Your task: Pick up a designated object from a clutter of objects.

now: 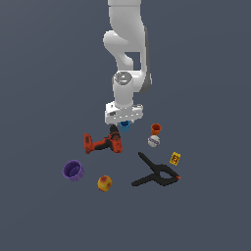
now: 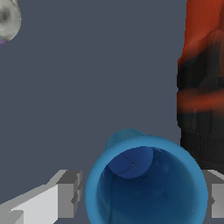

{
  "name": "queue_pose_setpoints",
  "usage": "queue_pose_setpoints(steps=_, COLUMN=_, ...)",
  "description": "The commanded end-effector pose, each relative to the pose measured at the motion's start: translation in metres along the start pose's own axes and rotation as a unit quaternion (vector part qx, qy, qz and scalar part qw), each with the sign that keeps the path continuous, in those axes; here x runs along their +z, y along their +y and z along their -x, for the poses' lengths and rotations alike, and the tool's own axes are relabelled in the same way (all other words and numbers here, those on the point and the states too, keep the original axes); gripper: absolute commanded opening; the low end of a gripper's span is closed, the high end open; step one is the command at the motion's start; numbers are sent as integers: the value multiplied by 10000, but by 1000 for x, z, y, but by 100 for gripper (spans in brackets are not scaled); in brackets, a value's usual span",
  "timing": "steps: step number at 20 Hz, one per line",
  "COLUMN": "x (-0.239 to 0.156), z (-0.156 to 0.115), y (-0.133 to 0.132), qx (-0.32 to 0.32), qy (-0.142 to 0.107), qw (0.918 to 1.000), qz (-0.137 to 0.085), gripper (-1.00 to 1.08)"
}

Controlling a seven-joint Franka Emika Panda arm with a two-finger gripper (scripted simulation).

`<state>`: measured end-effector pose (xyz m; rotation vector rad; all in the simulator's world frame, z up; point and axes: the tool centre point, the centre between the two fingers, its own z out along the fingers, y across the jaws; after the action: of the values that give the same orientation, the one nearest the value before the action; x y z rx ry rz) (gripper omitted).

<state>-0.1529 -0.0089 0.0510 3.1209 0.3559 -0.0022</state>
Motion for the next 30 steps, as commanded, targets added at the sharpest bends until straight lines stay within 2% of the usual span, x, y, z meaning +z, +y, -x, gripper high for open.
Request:
queue_pose_setpoints(steps=1, x=8, z=-4, y=-3, qx=-72, qy=6, qw=10000, qz=0, gripper=100)
queue_pose_setpoints(steps=6, x=11, z=-5, y=-3, qx=-74, qy=7, qw=10000, qz=-1, gripper=100)
queue_pose_setpoints(steps=7, x=11, z=-5, y=-3, qx=-74, qy=7, qw=10000, qz=-1, gripper=-100)
queue_pose_setpoints(steps=21, x=5, z=0, y=-1, qx=-36, qy=-7, qw=10000, qz=-6, gripper=-100)
queue_pose_setpoints(steps=30, x=-23, z=1, y=12, qx=-38, qy=-5, qw=10000, qz=-8, gripper=-100)
